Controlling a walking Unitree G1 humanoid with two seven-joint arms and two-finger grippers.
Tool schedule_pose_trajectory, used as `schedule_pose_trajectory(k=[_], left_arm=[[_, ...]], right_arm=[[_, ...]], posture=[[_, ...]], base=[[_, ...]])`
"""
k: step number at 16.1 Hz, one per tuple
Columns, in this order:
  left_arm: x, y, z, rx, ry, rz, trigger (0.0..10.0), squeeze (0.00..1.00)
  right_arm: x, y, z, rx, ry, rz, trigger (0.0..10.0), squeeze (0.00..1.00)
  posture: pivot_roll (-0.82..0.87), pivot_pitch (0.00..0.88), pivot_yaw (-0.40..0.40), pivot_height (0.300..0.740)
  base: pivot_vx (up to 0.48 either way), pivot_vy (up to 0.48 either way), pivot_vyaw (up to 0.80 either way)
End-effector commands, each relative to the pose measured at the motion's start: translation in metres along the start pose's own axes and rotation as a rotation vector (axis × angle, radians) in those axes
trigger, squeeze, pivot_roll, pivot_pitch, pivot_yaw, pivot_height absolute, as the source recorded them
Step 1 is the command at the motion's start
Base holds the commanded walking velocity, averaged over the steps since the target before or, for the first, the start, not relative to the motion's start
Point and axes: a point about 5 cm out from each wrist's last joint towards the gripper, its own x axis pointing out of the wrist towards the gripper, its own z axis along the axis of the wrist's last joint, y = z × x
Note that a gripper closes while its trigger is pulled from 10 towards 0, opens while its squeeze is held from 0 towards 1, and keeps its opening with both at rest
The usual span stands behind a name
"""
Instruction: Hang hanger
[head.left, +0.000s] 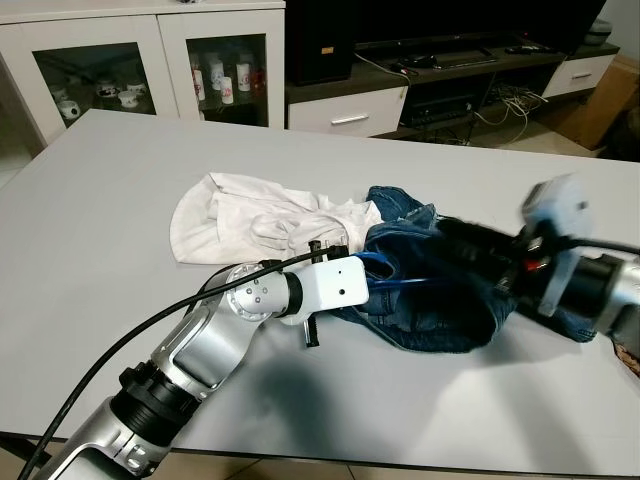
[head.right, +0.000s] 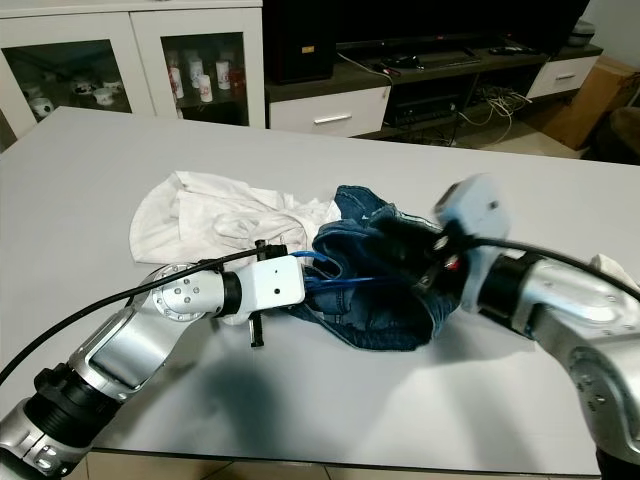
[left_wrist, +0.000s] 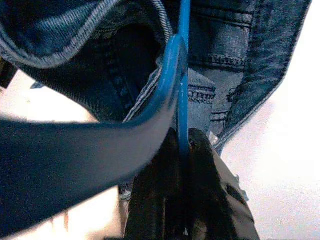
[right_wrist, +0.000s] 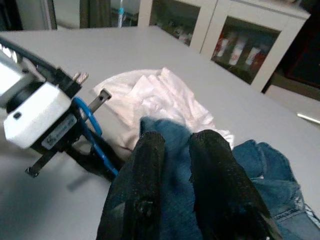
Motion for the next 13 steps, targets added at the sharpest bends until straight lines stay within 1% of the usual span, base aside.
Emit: schedule_pose_trajectory(k=[1, 3, 5, 6, 7, 8, 9, 10, 11, 12, 13], left_arm=[[0.003, -0.003, -0.007, -0.013, 0.026, -0.006, 10.0, 0.0], [0.005, -0.005, -0.01, -0.019, 0.034, -0.01, 10.0, 0.0], [0.009, -0.007, -0.01, -0.025, 0.034, -0.021, 10.0, 0.0], [0.011, -0.008, -0.011, -0.026, 0.036, -0.025, 10.0, 0.0], [0.014, -0.008, -0.011, -0.024, 0.039, -0.026, 10.0, 0.0], [0.016, -0.008, -0.011, -0.024, 0.037, -0.025, 10.0, 0.0], [0.016, -0.008, -0.01, -0.024, 0.035, -0.025, 10.0, 0.0], [0.016, -0.008, -0.009, -0.024, 0.032, -0.024, 10.0, 0.0], [0.017, -0.008, -0.008, -0.022, 0.028, -0.02, 10.0, 0.0], [0.017, -0.007, -0.008, -0.019, 0.027, -0.017, 10.0, 0.0], [0.016, -0.006, -0.009, -0.014, 0.027, -0.01, 10.0, 0.0]], right_arm=[[-0.003, -0.001, 0.005, 0.002, -0.037, -0.006, 10.0, 0.0], [-0.003, 0.001, 0.011, 0.013, -0.082, 0.004, 10.0, 0.0], [-0.005, 0.0, 0.027, 0.104, -0.228, -0.002, 10.0, 0.0], [-0.005, -0.002, 0.029, 0.15, -0.271, -0.02, 10.0, 0.0], [-0.005, -0.001, 0.028, 0.186, -0.29, -0.016, 10.0, 0.0], [-0.006, 0.002, 0.021, 0.197, -0.262, -0.005, 10.0, 0.23], [-0.006, 0.004, 0.017, 0.189, -0.243, -0.004, 10.0, 0.96], [-0.008, 0.006, 0.015, 0.182, -0.235, 0.01, 10.0, 1.0], [-0.013, 0.006, 0.011, 0.144, -0.213, 0.0, 10.0, 1.0], [-0.019, 0.0, 0.008, 0.089, -0.166, -0.061, 10.0, 1.0], [-0.035, -0.017, 0.004, -0.041, -0.067, -0.175, 10.0, 0.23]], posture=[[-0.05, 0.039, -0.037, 0.74], [-0.06, 0.04, -0.034, 0.74], [-0.07, 0.04, -0.036, 0.74], [-0.07, 0.04, -0.038, 0.74], [-0.08, 0.04, -0.04, 0.74], [-0.09, 0.039, -0.041, 0.74], [-0.09, 0.039, -0.041, 0.74], [-0.09, 0.039, -0.041, 0.74], [-0.09, 0.04, -0.04, 0.74], [-0.09, 0.042, -0.038, 0.74], [-0.09, 0.044, -0.036, 0.74]], base=[[0.0, 0.0, 0.0], [0.0, 0.0, 0.0], [0.0, 0.0, 0.0], [0.0, 0.0, 0.0], [0.0, 0.0, 0.0], [0.0, 0.0, 0.0], [0.0, 0.0, 0.0], [0.0, 0.0, 0.0], [0.0, 0.0, 0.0], [0.0, 0.0, 0.0], [0.0, 0.0, 0.0]])
